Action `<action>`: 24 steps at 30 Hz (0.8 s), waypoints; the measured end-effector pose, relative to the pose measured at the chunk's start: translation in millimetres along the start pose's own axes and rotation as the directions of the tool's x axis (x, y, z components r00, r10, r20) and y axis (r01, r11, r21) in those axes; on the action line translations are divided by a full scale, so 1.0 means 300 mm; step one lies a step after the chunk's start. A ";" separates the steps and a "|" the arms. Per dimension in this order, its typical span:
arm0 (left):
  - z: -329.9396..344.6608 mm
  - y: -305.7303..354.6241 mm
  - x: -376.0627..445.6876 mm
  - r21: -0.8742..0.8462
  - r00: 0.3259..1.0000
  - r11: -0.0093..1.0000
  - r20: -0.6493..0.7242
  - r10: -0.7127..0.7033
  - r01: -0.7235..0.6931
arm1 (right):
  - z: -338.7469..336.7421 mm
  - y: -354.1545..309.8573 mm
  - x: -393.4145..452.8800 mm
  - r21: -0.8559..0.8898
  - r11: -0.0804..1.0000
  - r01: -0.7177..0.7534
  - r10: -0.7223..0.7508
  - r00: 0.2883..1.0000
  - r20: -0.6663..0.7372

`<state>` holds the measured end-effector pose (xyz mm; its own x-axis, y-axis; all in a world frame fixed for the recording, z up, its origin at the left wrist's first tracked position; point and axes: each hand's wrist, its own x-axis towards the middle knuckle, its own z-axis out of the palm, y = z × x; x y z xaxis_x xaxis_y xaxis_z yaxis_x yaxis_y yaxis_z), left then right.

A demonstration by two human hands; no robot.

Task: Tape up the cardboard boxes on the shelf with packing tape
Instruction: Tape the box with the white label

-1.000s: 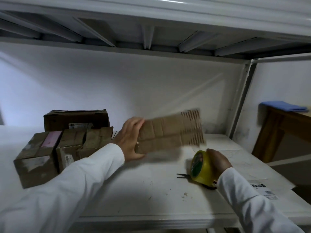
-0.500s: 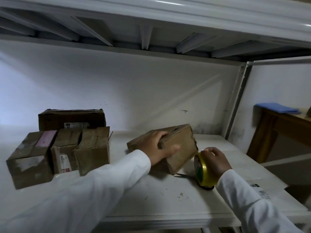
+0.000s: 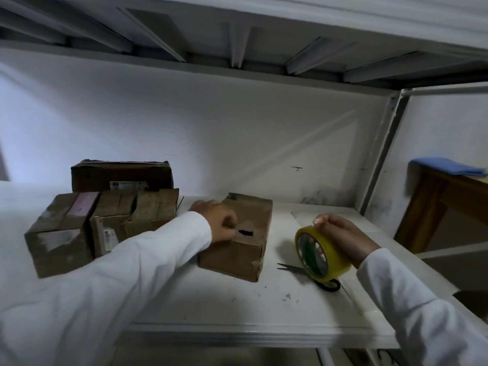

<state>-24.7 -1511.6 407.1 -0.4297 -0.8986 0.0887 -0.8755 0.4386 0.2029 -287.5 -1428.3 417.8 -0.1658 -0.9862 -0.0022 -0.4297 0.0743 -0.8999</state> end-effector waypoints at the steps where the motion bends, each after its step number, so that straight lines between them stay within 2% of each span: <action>1: -0.003 0.039 0.002 -0.228 0.997 0.974 -0.078 -0.013 -0.005 | 0.022 -0.018 0.000 0.002 1.000 0.029 -0.029 0.998 0.047; 2: -0.010 0.091 -0.003 -0.458 0.994 0.889 -0.104 -0.041 -0.012 | 0.044 -0.033 0.001 0.013 0.998 0.056 -0.057 0.994 0.097; 3: -0.014 0.138 -0.006 -0.615 0.994 0.789 -0.093 -0.056 -0.013 | 0.067 -0.052 -0.001 0.028 0.996 0.082 -0.085 0.986 0.146; 5: -0.013 0.201 -0.008 -0.725 0.997 0.689 -0.046 -0.063 0.010 | 0.103 -0.088 -0.002 0.020 0.990 0.138 -0.139 0.966 0.219; 7: -0.010 0.234 -0.016 -0.757 0.996 0.651 -0.008 -0.089 0.052 | 0.123 -0.114 0.001 -0.054 0.982 0.180 -0.160 0.952 0.259; 9: -0.011 0.242 -0.010 -0.759 0.989 0.643 0.005 -0.147 0.099 | 0.129 -0.128 0.000 -0.183 0.959 0.216 -0.163 0.949 0.268; 11: -0.020 0.250 -0.015 -0.712 0.982 0.690 -0.006 -0.187 0.127 | 0.127 -0.128 0.000 -0.297 0.923 0.244 -0.165 0.950 0.265; 16: -0.017 0.283 -0.027 -0.624 0.988 0.773 -0.013 -0.157 0.115 | 0.088 -0.126 0.017 -0.400 0.891 0.216 -0.087 0.944 0.317; 17: -0.017 0.285 -0.027 -0.615 0.988 0.782 -0.028 -0.152 0.102 | 0.081 -0.120 0.018 -0.364 0.909 0.203 -0.083 0.944 0.319; 19: -0.019 0.281 -0.021 -0.598 0.983 0.797 -0.083 -0.163 0.082 | 0.060 -0.101 0.015 -0.115 0.986 0.120 -0.070 0.929 0.363; 21: -0.020 0.270 -0.006 -0.610 0.977 0.790 -0.124 -0.174 0.064 | 0.035 -0.081 0.005 0.081 0.996 0.041 -0.072 0.900 0.430; 22: -0.021 0.264 0.001 -0.627 0.974 0.777 -0.133 -0.184 0.061 | 0.024 -0.080 -0.002 0.067 0.997 0.047 -0.072 0.893 0.444; 24: -0.027 0.259 0.017 -0.694 0.955 0.718 -0.172 -0.240 0.056 | 0.013 -0.098 0.004 -0.176 0.981 0.081 -0.003 0.915 0.403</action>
<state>-93.1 -1482.1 431.1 -0.1625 -0.9655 0.2034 -0.4993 0.2582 0.8270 -271.7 -1432.2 442.6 0.2069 -0.9626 -0.1750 -0.5911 0.0195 -0.8063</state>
